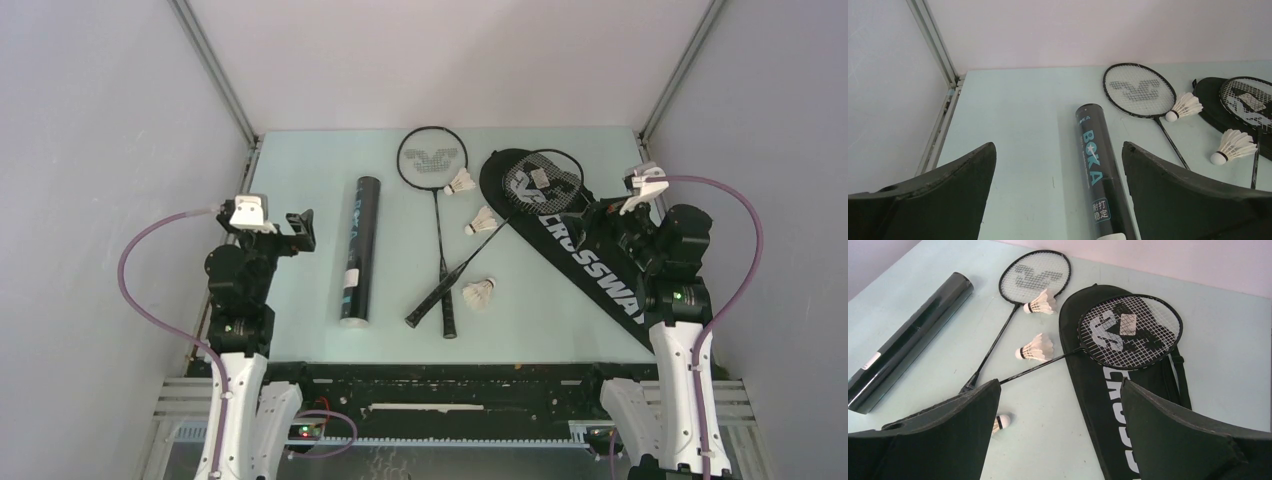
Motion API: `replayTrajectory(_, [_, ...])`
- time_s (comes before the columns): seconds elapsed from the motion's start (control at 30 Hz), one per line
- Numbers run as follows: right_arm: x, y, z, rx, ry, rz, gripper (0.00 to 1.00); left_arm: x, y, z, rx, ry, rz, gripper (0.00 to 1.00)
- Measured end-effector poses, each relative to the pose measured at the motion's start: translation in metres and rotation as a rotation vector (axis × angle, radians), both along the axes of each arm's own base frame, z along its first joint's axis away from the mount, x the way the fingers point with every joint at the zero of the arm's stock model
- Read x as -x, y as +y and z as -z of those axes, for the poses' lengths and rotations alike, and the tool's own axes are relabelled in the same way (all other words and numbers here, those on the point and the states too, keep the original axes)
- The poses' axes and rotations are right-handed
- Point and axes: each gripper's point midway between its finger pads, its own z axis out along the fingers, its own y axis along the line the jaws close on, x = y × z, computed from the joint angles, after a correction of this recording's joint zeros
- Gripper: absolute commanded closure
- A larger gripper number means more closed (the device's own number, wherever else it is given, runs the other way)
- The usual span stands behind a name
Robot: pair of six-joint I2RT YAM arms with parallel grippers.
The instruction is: Pack up the badminton gear
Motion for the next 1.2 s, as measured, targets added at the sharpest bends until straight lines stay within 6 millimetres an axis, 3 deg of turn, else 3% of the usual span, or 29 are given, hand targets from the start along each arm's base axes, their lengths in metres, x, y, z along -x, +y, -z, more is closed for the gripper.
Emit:
replayTrajectory(0.6, [0.0,-0.006,0.002,0.038,-0.006,0.022,0.0,-0.002,-0.016,0.011,-0.01,0.043,0.097,0.0])
replayTrajectory(0.77, [-0.002,-0.012,-0.005,0.071,-0.009,0.057,0.0,-0.005,-0.023,0.014,-0.038,0.078,0.147,0.0])
replayTrajectory(0.9, [-0.002,-0.006,-0.014,0.121,-0.029,0.031,0.0,-0.014,-0.024,0.006,-0.069,0.091,0.163,0.0])
replayTrajectory(1.07, [-0.002,0.012,0.0,0.152,0.001,-0.033,0.0,-0.032,-0.034,0.032,-0.076,0.183,0.2,0.0])
replayTrajectory(1.2, [-0.003,0.018,0.031,0.166,0.067,-0.049,0.0,-0.053,-0.045,0.069,-0.054,0.31,0.219,0.0])
